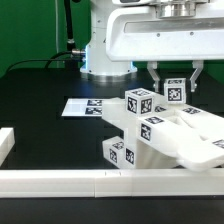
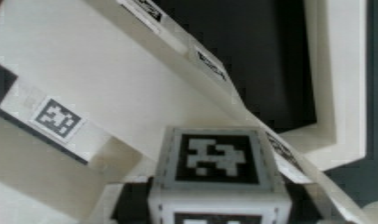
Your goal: Assemble chair
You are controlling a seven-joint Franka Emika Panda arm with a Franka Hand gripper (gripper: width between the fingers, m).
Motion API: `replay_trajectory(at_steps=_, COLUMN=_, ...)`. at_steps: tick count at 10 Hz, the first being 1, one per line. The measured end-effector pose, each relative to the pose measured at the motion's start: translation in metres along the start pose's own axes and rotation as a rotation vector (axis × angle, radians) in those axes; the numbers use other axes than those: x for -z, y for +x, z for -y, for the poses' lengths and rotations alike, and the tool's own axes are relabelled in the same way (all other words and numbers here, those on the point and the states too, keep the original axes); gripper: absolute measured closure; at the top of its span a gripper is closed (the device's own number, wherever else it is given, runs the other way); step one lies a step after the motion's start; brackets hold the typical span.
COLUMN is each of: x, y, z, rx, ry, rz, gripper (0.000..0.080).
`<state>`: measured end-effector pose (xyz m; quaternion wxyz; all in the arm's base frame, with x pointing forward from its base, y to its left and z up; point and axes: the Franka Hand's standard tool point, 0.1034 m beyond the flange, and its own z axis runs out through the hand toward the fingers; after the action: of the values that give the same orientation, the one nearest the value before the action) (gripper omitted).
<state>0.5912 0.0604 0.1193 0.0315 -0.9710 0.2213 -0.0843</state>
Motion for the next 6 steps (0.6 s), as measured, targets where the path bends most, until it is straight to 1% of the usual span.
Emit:
replay_trajectory(at_steps=4, x=-0.0001, y=-0.0003, z=0.0028, rx=-0.394, ry=0.021, rz=-0.010, gripper=0.0515)
replay_trajectory(at_steps=5, x=-0.0001, y=-0.0003, z=0.0030, rx=-0.404, ry=0.021, rz=-0.010, gripper=0.0515)
replay_trajectory(at_steps=6, x=-0.0004, y=-0.0005, z=0.0029, rx=-0.404, ry=0.021, rz=-0.009, gripper=0.0367)
